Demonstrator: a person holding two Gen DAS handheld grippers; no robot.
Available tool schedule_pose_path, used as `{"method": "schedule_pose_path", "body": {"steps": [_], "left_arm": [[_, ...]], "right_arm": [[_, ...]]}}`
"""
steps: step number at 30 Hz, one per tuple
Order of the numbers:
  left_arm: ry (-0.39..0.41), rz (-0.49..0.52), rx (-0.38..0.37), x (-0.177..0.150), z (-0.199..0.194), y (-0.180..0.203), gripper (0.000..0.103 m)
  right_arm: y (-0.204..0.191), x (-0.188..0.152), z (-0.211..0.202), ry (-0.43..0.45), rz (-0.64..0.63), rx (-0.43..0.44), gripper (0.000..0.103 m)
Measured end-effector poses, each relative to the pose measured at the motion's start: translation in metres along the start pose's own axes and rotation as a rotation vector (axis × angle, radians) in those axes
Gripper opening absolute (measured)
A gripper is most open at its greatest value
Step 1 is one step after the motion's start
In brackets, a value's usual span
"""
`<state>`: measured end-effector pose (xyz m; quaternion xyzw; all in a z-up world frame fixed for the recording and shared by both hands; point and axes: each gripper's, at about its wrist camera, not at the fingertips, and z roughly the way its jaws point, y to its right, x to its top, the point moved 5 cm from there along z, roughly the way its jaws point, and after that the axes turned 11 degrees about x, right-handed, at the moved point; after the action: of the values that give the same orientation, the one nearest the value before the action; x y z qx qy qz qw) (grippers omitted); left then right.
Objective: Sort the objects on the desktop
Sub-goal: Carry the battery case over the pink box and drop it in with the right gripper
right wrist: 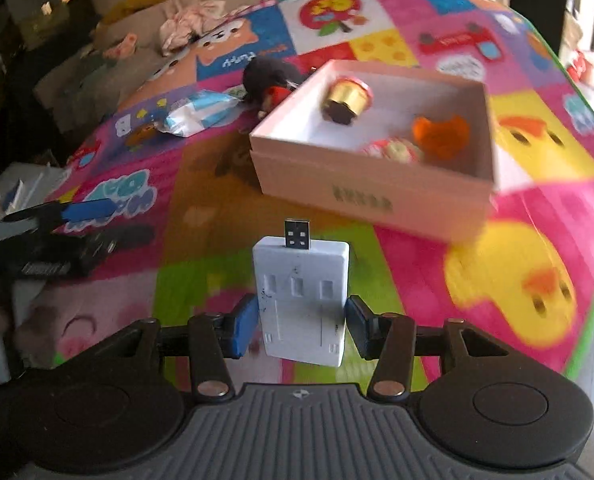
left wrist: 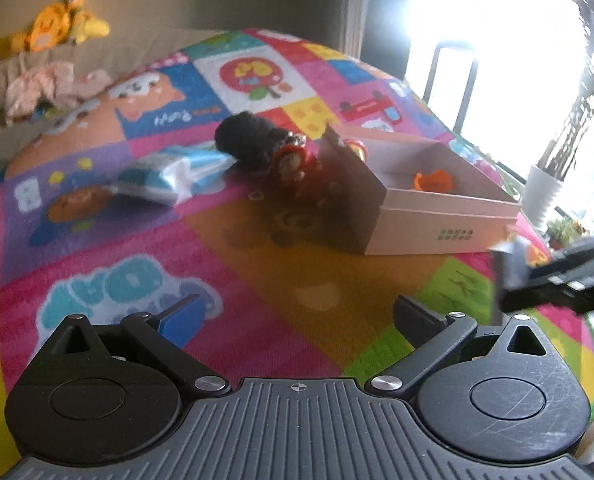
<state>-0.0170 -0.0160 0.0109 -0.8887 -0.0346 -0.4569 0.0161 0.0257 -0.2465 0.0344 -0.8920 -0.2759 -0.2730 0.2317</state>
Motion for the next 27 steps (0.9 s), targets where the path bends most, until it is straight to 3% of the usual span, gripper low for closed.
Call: {"method": "schedule_pose_path", "body": {"steps": [5, 9, 11, 14, 17, 21, 27], "left_arm": [[0.023, 0.054, 0.038, -0.002, 0.004, 0.0, 0.103], [0.003, 0.034, 0.03, -0.004, 0.014, -0.001, 0.103], [-0.01, 0.032, 0.023, -0.005, 0.018, 0.0, 0.103], [-0.015, 0.026, 0.02, -0.006, 0.019, -0.002, 0.103], [-0.022, 0.011, 0.025, -0.008, 0.019, -0.004, 0.103], [-0.016, -0.011, 0.027, -0.008, 0.019, -0.007, 0.103], [-0.015, -0.064, 0.033, -0.008, 0.019, -0.016, 0.103]], "right_arm": [[0.003, 0.006, 0.022, 0.01, -0.056, -0.072, 0.049], [-0.002, 0.0, 0.037, 0.032, -0.093, -0.109, 0.073], [-0.003, -0.002, 0.043, 0.036, -0.092, -0.12, 0.073], [-0.005, -0.001, 0.054, 0.038, -0.088, -0.105, 0.071], [-0.014, 0.0, 0.062, 0.047, -0.1, -0.091, 0.049], [-0.026, 0.003, 0.046, 0.071, -0.091, -0.07, 0.047], [-0.055, 0.019, -0.02, 0.179, -0.123, -0.031, 0.047]]}}
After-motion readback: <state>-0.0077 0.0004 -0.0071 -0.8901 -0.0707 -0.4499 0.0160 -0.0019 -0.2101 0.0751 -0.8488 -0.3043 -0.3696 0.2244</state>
